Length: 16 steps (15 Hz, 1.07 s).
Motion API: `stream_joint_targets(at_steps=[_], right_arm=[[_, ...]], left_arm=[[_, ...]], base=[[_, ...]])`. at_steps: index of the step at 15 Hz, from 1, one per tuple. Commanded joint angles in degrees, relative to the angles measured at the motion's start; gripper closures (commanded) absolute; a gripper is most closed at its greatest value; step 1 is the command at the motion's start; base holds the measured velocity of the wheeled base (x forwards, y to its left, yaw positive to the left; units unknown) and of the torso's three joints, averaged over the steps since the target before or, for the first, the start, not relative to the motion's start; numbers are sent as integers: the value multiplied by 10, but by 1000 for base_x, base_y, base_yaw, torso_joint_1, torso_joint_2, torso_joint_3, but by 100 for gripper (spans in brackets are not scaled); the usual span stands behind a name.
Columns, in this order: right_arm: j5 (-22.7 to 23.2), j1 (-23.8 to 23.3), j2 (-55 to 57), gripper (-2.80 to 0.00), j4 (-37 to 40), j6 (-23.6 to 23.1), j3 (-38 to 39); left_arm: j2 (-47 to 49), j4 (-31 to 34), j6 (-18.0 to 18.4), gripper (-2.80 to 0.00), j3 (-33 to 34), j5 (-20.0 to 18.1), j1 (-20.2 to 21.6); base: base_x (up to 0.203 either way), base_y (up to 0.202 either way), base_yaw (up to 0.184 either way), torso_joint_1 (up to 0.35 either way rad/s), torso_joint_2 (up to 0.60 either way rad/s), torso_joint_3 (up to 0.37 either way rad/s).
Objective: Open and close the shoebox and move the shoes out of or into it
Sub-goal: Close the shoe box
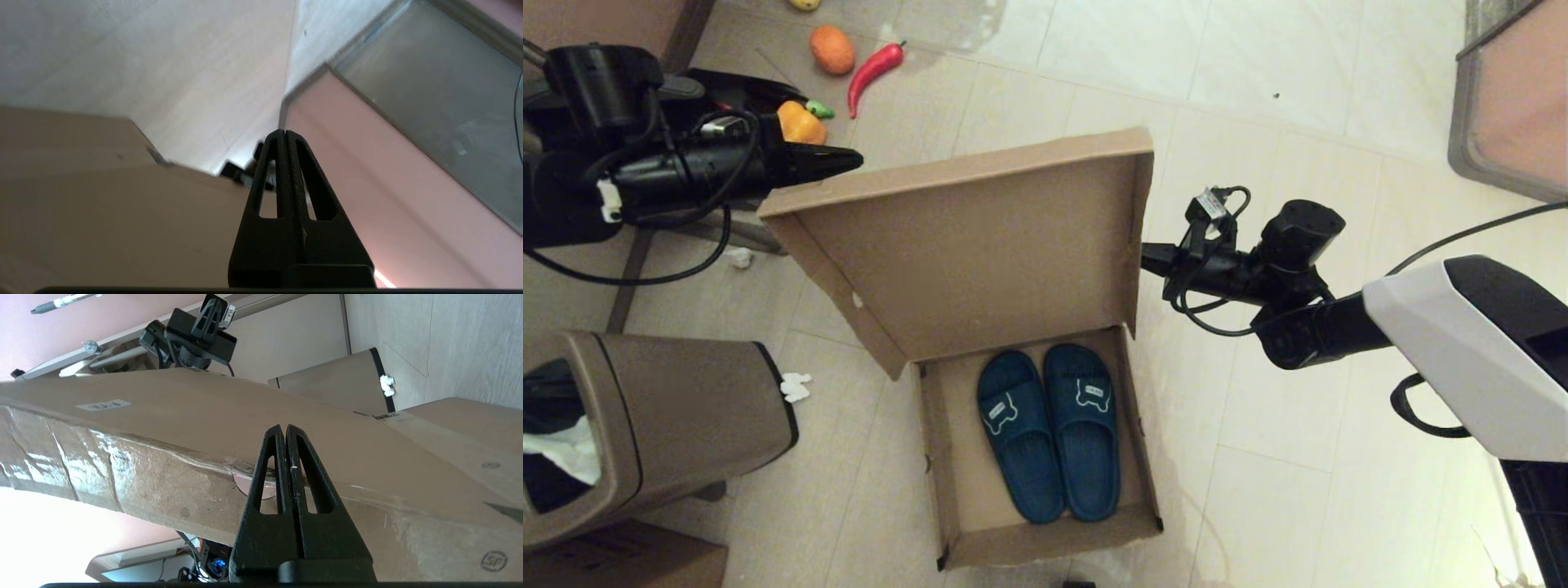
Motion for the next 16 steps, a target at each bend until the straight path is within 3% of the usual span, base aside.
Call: stream_joint_targets(at_steps=[1, 8, 16], right_arm=[[3, 0, -10, 0, -9, 4, 21], [1, 0, -39, 0, -94, 4, 142], [-33, -3, -56, 0, -199, 1, 235]], left_arm=[[-23, -1, -3, 0, 24, -6, -10], [-115, -1, 92, 0, 205, -9, -60], [-248, -1, 111, 0, 390, -8, -101]], base=[[0, 0, 0, 0, 0, 0], [0, 0, 0, 0, 0, 0], [0, 0, 0, 0, 0, 0]])
